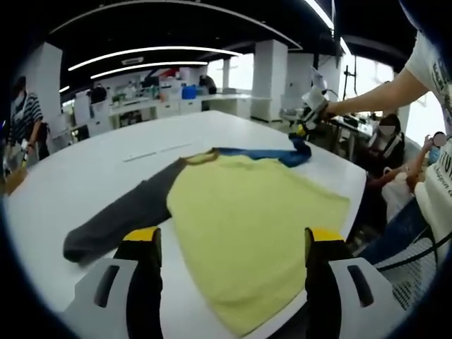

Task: Fold the garment on the visible template until the final outline fits inside the template.

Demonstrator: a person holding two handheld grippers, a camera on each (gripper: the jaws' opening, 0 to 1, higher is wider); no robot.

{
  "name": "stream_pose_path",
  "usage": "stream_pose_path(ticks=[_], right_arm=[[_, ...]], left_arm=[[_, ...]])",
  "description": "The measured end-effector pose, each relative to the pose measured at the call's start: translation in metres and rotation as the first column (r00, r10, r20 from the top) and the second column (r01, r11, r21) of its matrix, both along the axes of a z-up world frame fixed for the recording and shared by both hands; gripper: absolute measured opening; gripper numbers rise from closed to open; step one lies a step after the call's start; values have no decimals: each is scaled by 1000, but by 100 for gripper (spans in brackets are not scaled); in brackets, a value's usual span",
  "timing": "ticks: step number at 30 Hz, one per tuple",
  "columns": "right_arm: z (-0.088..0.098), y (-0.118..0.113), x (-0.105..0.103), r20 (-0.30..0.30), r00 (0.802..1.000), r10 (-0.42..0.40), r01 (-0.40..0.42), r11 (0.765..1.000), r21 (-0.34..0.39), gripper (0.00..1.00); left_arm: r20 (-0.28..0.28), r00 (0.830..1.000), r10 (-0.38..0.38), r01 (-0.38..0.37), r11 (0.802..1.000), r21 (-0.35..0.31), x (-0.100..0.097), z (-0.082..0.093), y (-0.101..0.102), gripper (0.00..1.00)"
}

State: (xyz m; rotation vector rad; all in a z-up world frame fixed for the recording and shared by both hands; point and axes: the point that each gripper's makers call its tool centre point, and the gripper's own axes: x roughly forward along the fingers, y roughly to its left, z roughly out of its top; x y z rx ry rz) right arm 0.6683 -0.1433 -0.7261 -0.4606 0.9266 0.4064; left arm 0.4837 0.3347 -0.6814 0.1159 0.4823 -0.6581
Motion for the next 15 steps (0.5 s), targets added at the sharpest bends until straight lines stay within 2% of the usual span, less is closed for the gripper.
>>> stream_pose_path(ticks=[3, 10, 15], right_arm=[[-6, -15, -3, -27, 997, -76, 77, 997, 25, 0], [-18, -48, -15, -61, 985, -162, 161, 987, -12, 0], [-23, -62, -25, -91, 961, -263, 265, 964, 8, 0]], left_arm=[[1, 1000, -1, 1, 1000, -1, -1, 0, -1, 80], [11, 1000, -7, 7, 1000, -3, 0, 3, -2, 79], [14, 1000, -4, 4, 1000, -10, 2, 3, -3, 78]])
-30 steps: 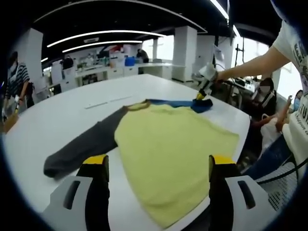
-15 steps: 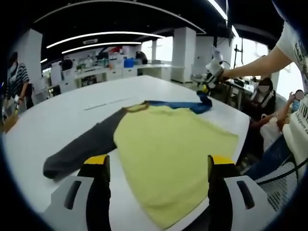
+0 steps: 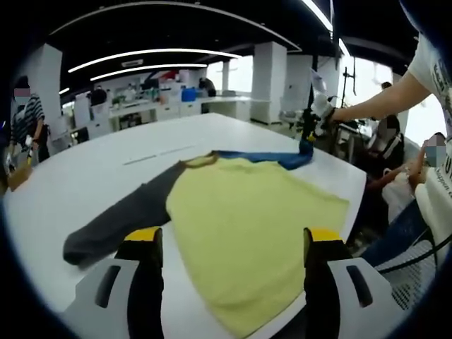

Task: Fold the garment on the visible template until the final outline fits inside the template.

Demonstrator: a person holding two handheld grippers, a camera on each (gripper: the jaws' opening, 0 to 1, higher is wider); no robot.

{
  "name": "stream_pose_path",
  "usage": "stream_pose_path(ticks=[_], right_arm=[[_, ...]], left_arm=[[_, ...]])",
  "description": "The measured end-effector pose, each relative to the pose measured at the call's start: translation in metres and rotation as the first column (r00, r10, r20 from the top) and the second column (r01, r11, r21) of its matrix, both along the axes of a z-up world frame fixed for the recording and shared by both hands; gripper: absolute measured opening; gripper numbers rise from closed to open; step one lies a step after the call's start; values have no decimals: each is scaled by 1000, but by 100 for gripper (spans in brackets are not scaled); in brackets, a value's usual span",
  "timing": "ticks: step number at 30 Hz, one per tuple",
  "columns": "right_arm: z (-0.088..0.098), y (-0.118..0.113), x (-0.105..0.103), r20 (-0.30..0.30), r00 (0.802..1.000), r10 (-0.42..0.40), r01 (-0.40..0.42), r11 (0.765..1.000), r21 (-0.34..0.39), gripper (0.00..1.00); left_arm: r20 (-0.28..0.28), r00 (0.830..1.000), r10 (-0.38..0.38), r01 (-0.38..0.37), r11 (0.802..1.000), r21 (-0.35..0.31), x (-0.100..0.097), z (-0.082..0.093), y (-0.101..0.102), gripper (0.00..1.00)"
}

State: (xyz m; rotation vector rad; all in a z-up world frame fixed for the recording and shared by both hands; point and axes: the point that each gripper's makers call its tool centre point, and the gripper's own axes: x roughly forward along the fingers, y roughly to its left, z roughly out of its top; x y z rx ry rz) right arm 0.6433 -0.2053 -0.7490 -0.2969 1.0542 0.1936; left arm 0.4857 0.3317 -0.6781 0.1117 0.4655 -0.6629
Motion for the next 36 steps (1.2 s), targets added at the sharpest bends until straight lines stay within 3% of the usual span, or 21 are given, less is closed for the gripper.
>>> stream_pose_path(ticks=[9, 12, 17, 25, 30, 33, 36], right_arm=[[-13, -34, -28, -110, 981, -162, 161, 987, -21, 0], [-17, -35, -40, -132, 972, -195, 194, 981, -22, 0], [-15, -30, -46, -114, 969, -219, 219, 976, -14, 0], [-14, -27, -45, -52, 988, -148, 148, 989, -14, 0], [-18, -25, -46, -43, 986, -158, 161, 985, 60, 21], [-20, -31, -53, -41, 983, -178, 179, 983, 35, 23], [-23, -29, -62, -45, 972, -230, 233, 969, 81, 21]], left_arm=[[-2, 1000, -3, 3, 1000, -4, 2, -4, 1, 78], [-1, 1000, -8, 8, 1000, 1, 2, -5, 1, 78], [-5, 1000, -11, 11, 1000, 3, 2, -7, 0, 78], [-2, 1000, -8, 8, 1000, 5, 1, -5, 0, 78], [-6, 1000, -7, 7, 1000, 6, -1, -5, 1, 77], [-7, 1000, -10, 11, 1000, 7, -1, -5, -1, 77], [-4, 1000, -11, 11, 1000, 7, 0, -4, -1, 77]])
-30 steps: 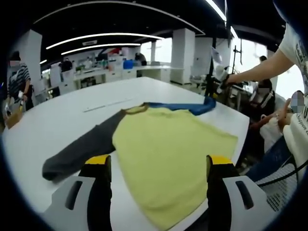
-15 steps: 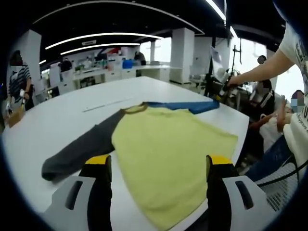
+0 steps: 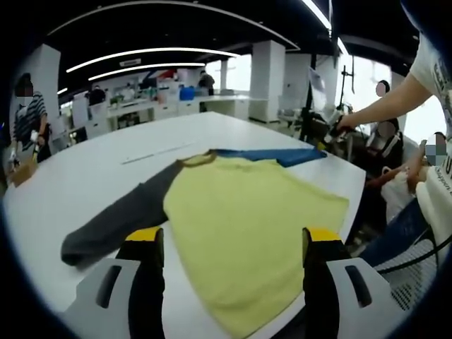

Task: Fold the garment on the visible template until the final outline fits inside the template.

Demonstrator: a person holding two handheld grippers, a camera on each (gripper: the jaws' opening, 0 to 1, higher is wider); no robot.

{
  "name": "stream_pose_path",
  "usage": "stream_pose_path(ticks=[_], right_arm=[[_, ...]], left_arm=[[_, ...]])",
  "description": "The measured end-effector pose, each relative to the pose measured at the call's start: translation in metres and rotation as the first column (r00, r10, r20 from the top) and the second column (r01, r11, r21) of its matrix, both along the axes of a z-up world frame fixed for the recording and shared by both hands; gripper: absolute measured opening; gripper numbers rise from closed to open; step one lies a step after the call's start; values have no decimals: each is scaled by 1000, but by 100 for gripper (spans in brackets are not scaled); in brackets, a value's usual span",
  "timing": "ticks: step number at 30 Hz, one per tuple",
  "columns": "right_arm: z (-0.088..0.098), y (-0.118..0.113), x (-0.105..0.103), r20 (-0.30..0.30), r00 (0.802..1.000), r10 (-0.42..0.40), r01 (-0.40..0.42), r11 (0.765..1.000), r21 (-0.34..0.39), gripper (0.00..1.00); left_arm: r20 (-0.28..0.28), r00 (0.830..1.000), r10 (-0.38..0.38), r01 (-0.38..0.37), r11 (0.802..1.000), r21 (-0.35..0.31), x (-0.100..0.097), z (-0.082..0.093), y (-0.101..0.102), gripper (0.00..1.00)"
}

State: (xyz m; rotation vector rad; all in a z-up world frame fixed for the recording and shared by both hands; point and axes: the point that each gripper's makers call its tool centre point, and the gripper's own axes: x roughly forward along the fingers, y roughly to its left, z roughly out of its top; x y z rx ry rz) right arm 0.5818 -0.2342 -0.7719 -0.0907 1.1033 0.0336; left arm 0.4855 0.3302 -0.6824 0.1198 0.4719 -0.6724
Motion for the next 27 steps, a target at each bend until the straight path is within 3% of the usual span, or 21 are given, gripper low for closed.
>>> stream_pose_path(ticks=[6, 13, 27], right_arm=[[-9, -13, -4, -11, 998, -64, 65, 997, 36, 24], [-12, -13, -3, 6, 997, -78, 77, 995, 68, 22], [-15, -19, -1, -2, 995, -101, 101, 992, 78, 10]], left_arm=[[2, 1000, -2, 2, 1000, 5, 0, 1, -1, 77], [3, 1000, 2, -2, 1000, 9, -1, 1, 0, 77], [3, 1000, 4, -4, 999, 40, -5, 3, 3, 78]])
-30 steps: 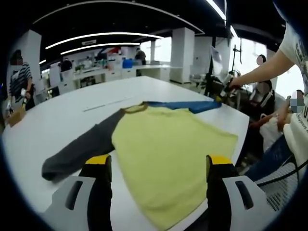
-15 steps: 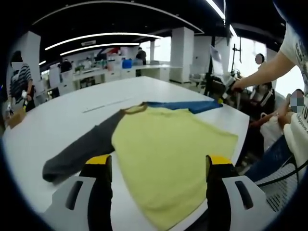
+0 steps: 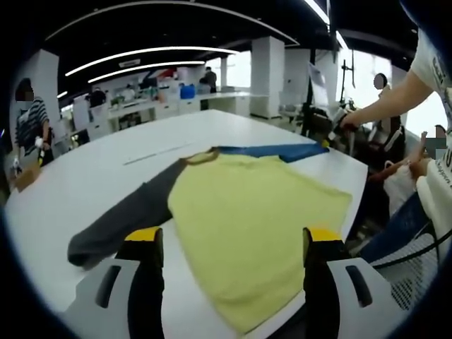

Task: Fold the garment on the visible template until the final outline fits inside the template.

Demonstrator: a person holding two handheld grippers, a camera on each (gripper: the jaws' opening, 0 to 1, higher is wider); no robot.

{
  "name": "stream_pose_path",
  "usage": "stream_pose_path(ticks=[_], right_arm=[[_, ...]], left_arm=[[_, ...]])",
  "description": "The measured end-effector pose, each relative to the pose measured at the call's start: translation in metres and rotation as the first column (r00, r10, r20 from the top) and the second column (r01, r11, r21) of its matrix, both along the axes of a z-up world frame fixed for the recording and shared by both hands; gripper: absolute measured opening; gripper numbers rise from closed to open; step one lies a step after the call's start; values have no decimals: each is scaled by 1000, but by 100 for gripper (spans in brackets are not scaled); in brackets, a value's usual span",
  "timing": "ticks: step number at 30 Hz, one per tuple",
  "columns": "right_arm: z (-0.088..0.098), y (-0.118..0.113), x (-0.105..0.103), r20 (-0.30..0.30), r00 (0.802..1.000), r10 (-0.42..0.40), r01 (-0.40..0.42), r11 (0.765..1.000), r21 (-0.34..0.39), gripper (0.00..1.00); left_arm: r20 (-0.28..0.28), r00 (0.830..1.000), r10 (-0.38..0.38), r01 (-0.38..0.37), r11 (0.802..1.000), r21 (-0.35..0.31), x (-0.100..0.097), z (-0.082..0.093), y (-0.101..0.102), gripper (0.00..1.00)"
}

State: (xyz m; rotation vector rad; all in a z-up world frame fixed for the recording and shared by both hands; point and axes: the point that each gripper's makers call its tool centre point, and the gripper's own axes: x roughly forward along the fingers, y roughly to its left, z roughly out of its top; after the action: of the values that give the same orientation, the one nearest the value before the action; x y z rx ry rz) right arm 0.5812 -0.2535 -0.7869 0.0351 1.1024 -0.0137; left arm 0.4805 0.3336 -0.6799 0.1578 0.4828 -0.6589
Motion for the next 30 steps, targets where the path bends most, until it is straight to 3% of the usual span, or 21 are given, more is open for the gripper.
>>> stream_pose_path(ticks=[9, 17, 23, 30], right_arm=[[-1, 4, 0, 14, 998, -61, 61, 997, 38, 0], [1, 7, -2, 9, 999, -32, 32, 999, 0, 0], [3, 7, 1, -5, 999, 32, -32, 997, -70, 0], [19, 20, 4, 10, 999, 46, -45, 996, -72, 0]], left_arm=[[0, 1000, 0, 0, 1000, 6, -1, 1, 0, 79], [-1, 1000, 7, -7, 1000, 5, 0, -2, 3, 80], [-4, 1000, 7, -7, 1000, 6, 0, -2, 5, 82], [-14, 1000, 12, -12, 1000, 6, 0, -5, 10, 85]])
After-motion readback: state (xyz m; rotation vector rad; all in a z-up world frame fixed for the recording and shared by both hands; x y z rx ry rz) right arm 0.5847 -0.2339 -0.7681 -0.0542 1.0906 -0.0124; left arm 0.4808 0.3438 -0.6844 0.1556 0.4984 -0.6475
